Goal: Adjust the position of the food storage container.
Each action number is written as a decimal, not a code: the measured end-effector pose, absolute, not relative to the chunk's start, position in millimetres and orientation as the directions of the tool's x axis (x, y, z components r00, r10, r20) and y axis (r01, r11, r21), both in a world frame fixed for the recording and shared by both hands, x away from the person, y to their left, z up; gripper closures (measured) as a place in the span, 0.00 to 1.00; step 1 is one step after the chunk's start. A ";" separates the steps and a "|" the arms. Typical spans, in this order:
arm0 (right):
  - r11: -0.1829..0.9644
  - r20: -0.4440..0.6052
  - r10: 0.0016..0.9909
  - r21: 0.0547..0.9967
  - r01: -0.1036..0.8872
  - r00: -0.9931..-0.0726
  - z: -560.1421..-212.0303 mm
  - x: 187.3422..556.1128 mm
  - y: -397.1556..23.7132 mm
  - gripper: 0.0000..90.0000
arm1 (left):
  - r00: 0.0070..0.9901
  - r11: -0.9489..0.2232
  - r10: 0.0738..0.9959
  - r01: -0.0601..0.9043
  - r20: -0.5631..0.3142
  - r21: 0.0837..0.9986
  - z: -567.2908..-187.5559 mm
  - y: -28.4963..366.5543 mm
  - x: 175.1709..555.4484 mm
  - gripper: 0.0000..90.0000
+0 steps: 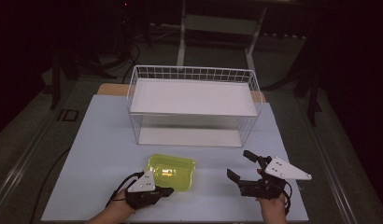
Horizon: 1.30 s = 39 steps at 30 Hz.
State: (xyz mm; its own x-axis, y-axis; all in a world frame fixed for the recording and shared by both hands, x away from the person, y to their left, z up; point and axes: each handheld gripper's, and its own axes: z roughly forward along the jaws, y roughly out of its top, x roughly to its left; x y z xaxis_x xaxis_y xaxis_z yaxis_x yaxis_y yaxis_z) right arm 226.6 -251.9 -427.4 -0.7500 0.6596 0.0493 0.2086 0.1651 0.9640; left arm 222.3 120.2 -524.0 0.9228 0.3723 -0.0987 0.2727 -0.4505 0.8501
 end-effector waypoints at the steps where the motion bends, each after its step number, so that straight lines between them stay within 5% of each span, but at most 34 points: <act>1: 0.166 0.049 0.659 0.964 0.208 -0.751 -427.5 226.6 -251.9 0.15 | 0.923 -0.450 0.372 0.273 -0.099 0.850 -524.0 120.2 222.3 1.00; 13: 0.166 0.049 0.656 0.964 0.207 -0.753 -427.3 226.2 -251.8 0.15 | 0.907 -0.377 0.409 0.273 -0.106 0.885 -513.6 124.0 228.6 1.00; 18: 0.170 0.052 0.654 0.962 0.214 -0.755 -428.1 227.0 -250.8 0.15 | 0.871 -0.352 0.491 0.207 -0.008 0.913 -497.6 165.8 233.7 1.00; 25: 0.175 0.051 0.645 0.961 0.213 -0.762 -428.4 228.6 -250.3 0.15 | 0.821 -0.337 0.570 0.247 -0.011 0.908 -511.5 212.4 250.8 1.00; 39: 0.183 0.051 0.647 0.958 0.220 -0.761 -430.0 230.1 -251.4 0.16 | 0.810 -0.352 0.586 0.286 -0.029 0.891 -536.9 202.9 267.7 1.00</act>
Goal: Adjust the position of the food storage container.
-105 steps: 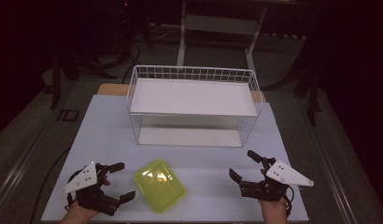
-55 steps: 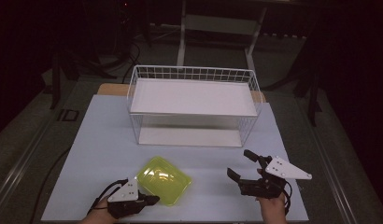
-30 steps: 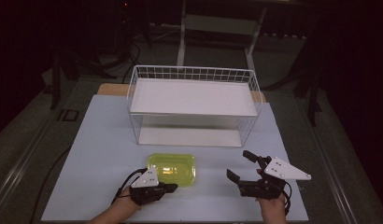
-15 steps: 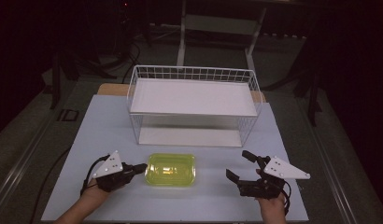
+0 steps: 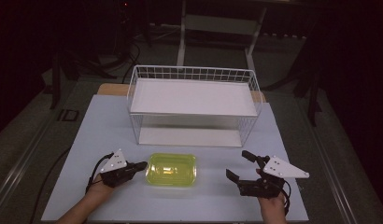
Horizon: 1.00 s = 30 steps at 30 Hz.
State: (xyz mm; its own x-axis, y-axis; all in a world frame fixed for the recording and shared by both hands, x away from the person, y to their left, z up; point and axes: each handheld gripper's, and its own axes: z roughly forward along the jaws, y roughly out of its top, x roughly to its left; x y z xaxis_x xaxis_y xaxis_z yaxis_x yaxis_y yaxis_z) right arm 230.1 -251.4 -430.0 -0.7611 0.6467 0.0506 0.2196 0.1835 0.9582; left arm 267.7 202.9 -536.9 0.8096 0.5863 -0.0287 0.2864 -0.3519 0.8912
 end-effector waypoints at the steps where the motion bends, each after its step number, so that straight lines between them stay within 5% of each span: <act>1: 0.182 0.051 0.647 0.959 0.219 -0.761 -430.0 230.2 -251.6 0.16 | 0.810 -0.357 0.587 0.282 -0.021 0.890 -536.7 201.0 267.6 1.00; 30: 0.216 0.033 0.648 0.950 0.225 -0.761 -435.6 235.2 -251.1 0.16 | 0.851 -0.329 0.514 0.306 -0.102 0.893 -537.8 137.0 268.8 1.00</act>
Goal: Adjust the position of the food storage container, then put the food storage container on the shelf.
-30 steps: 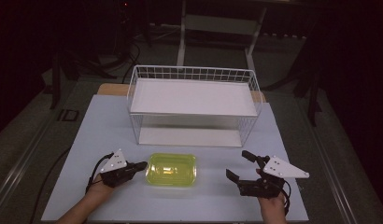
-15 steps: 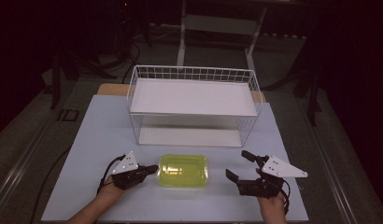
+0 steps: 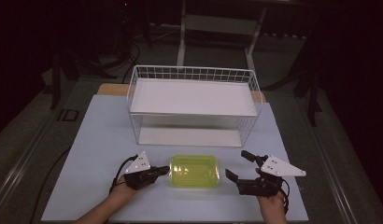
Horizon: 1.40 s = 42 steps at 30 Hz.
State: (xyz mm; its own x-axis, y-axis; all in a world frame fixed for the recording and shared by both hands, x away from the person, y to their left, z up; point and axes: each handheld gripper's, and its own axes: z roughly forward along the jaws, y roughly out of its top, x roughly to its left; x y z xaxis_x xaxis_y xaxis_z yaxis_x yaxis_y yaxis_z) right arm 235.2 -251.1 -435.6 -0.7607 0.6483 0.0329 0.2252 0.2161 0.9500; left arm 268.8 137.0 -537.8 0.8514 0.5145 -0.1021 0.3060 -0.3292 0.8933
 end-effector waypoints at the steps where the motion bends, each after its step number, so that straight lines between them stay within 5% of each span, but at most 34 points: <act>1: 0.216 0.033 0.648 0.950 0.225 -0.761 -435.6 235.2 -251.1 0.16 | 0.851 -0.329 0.514 0.306 -0.102 0.893 -537.8 137.0 268.8 1.00; 9: 0.223 0.022 0.647 0.950 0.217 -0.762 -435.1 233.8 -249.7 0.16 | 0.849 -0.332 0.521 0.296 -0.087 0.896 -534.1 134.0 269.3 0.99; 16: 0.223 0.031 0.640 0.949 0.225 -0.768 -436.1 232.7 -247.4 0.16 | 0.807 -0.297 0.580 0.337 -0.112 0.893 -513.8 141.1 267.5 0.81; 17: 0.235 0.021 0.641 0.946 0.222 -0.767 -437.3 231.6 -244.5 0.16 | 0.801 -0.289 0.589 0.328 -0.103 0.900 -509.5 141.7 265.0 0.47; 18: 0.235 0.021 0.641 0.946 0.222 -0.767 -437.3 231.6 -244.5 0.16 | 0.808 -0.283 0.580 0.320 -0.105 0.904 -505.1 142.5 263.3 0.47; 20: 0.240 0.006 0.657 0.946 0.217 -0.754 -437.9 230.5 -243.0 0.15 | 0.813 -0.268 0.569 0.324 -0.122 0.907 -496.6 143.7 260.4 0.18; 23: 0.226 0.034 0.656 0.944 0.240 -0.754 -440.0 231.5 -241.3 0.15 | 0.809 -0.232 0.571 0.325 -0.142 0.917 -487.6 146.4 256.3 0.03; 42: 0.247 0.024 0.693 0.931 0.268 -0.721 -427.4 241.0 -235.8 0.18 | 0.781 -0.222 0.590 0.401 -0.205 0.889 -467.1 139.1 258.0 0.02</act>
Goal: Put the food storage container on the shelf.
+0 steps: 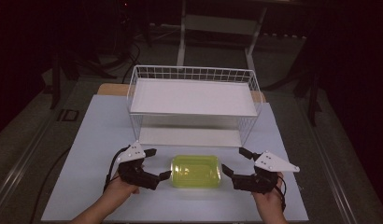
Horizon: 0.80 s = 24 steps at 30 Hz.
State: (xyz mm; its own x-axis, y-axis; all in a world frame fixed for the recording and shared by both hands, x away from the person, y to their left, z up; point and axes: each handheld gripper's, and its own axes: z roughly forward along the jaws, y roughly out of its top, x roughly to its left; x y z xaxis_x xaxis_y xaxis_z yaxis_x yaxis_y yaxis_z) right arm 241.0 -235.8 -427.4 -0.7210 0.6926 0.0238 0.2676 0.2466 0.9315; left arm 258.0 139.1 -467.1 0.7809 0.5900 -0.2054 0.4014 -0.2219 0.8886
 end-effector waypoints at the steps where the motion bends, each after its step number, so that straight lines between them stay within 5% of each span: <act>1: 0.247 0.024 0.693 0.931 0.268 -0.721 -427.4 241.0 -235.8 0.18 | 0.781 -0.222 0.590 0.401 -0.205 0.889 -467.1 139.1 258.0 0.02; 16: 0.329 0.077 0.721 0.837 0.437 -0.689 -446.0 269.4 -213.1 0.13 | 0.756 -0.256 0.598 0.493 -0.265 0.831 -470.0 116.1 278.5 0.02; 24: 0.345 0.132 0.747 0.761 0.550 -0.651 -472.8 276.3 -209.7 0.20 | 0.670 -0.252 0.672 0.607 -0.315 0.754 -489.2 108.6 286.5 0.16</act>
